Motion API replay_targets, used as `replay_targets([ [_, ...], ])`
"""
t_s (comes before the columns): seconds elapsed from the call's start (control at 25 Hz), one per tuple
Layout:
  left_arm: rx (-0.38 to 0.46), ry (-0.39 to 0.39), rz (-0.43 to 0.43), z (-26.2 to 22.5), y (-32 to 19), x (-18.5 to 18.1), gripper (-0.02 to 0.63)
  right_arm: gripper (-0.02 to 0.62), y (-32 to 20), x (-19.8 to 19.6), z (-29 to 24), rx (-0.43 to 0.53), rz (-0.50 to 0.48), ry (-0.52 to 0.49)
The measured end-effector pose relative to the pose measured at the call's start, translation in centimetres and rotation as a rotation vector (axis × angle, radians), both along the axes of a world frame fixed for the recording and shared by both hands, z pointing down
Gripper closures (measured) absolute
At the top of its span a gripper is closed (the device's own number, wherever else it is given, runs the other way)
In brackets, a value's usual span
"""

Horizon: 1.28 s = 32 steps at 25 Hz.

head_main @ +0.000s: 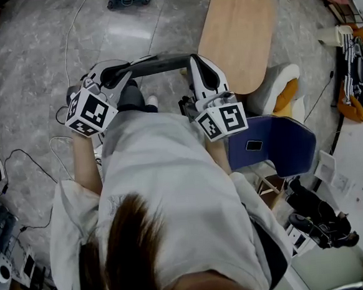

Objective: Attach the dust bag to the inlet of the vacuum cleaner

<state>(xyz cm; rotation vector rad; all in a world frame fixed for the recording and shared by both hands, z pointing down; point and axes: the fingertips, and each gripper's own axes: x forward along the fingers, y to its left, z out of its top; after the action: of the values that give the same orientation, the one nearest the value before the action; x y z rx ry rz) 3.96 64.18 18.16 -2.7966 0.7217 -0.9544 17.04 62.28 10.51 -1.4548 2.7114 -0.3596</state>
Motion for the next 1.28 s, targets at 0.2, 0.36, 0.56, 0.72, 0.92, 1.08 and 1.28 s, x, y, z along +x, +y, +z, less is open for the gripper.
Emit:
replay_targets([
  [0.2, -0.009, 0.008, 0.002, 0.8, -3.3, -1.7, 0.568, 0.594, -3.3, -1.4, 0.7, -0.018, 0.010, 0.004],
  [0.36, -0.011, 0.013, 0.017, 0.7, -7.3, -4.1, 0.568, 0.594, -7.5, -3.6, 0.4, -0.024, 0.030, -0.004],
  [0.56, -0.018, 0.015, 0.051, -0.1, -12.5, -7.3, 0.568, 0.594, -13.1, -7.0, -1.0, -0.010, 0.046, 0.001],
  [0.72, -0.011, 0.009, 0.072, -0.1, -16.1, -9.8, 0.568, 0.594, -16.4, -9.5, -1.3, -0.002, 0.072, 0.011],
  [0.92, -0.010, 0.004, 0.077, 0.2, -19.2, -11.8, 0.568, 0.594, -18.5, -11.4, -1.2, 0.000, 0.083, 0.013],
  [1.08, -0.018, 0.001, 0.065, 0.6, -20.9, -12.6, 0.568, 0.594, -20.1, -11.6, -1.3, -0.001, 0.081, 0.038],
  [1.28, -0.042, 0.000, 0.034, 1.5, -23.2, -12.4, 0.568, 0.594, -22.7, -10.9, -0.3, -0.017, 0.076, 0.033],
])
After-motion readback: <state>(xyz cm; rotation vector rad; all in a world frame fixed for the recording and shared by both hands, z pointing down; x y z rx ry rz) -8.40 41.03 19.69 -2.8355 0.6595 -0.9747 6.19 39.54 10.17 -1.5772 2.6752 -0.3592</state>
